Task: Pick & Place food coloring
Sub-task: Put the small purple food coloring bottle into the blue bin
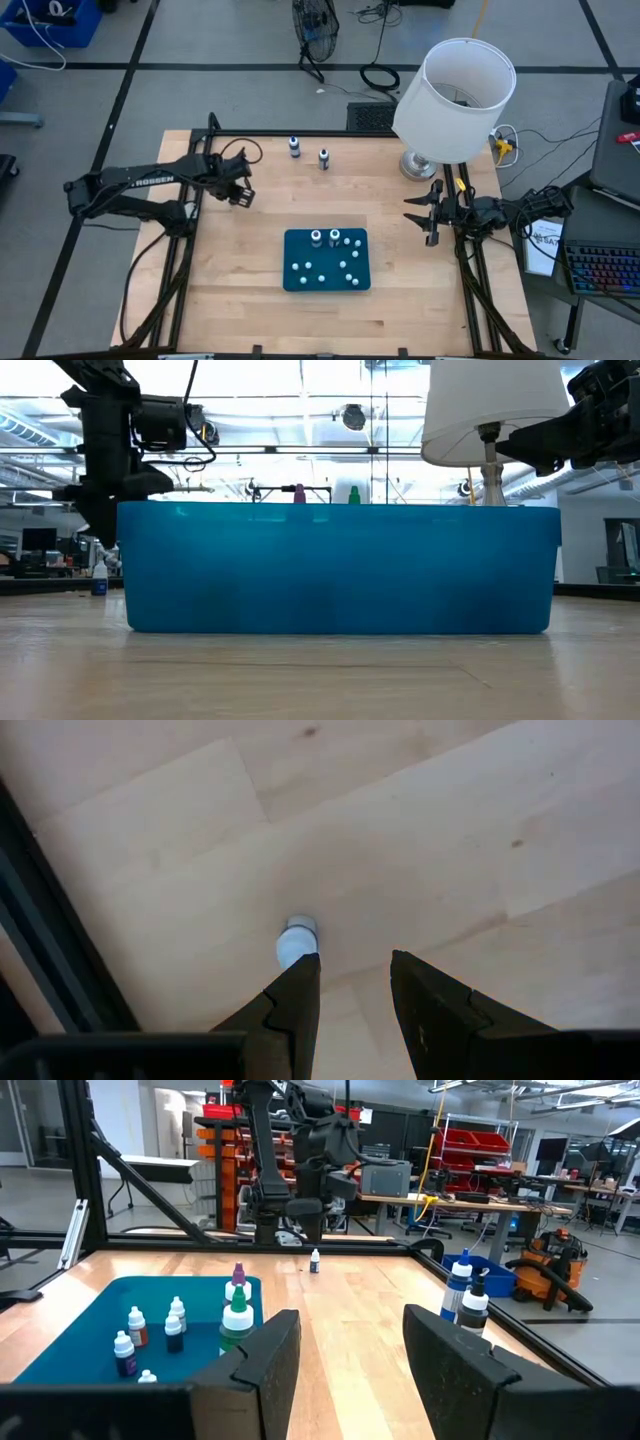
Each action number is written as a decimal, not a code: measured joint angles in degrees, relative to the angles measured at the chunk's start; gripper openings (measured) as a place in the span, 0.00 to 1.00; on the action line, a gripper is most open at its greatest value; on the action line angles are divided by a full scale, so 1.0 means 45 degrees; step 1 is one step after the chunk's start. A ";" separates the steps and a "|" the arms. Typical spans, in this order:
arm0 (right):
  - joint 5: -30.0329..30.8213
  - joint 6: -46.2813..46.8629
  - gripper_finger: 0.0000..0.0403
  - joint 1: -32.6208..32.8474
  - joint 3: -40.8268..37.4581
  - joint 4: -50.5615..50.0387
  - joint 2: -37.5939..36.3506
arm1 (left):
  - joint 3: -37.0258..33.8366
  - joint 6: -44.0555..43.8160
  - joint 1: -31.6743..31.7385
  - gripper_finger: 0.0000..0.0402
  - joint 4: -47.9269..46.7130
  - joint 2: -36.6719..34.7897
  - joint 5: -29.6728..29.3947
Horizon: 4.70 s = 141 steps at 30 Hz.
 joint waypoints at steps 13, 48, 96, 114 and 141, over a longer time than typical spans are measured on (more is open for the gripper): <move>0.0000 -0.0001 0.41 0.0000 0.0000 0.0000 0.0000 | 0.0000 -0.0221 0.0410 0.44 -0.0023 0.0019 -0.0025; 0.0000 0.0000 0.41 0.0002 0.0000 0.0000 -0.0001 | -0.0005 -0.0013 0.1085 0.60 0.0088 0.3283 0.0000; 0.0000 0.0001 0.41 0.0001 0.0000 0.0000 0.0000 | -0.1190 0.0843 0.1488 0.38 0.1877 0.3274 0.0413; 0.0000 -0.0003 0.41 0.0003 0.0000 0.0000 0.0000 | -0.1185 0.0974 0.1488 0.38 0.1385 0.3274 0.0307; 0.0000 0.0002 0.41 0.0002 0.0000 0.0002 0.0000 | -0.1195 0.0532 0.1488 0.38 0.1329 0.2501 0.0300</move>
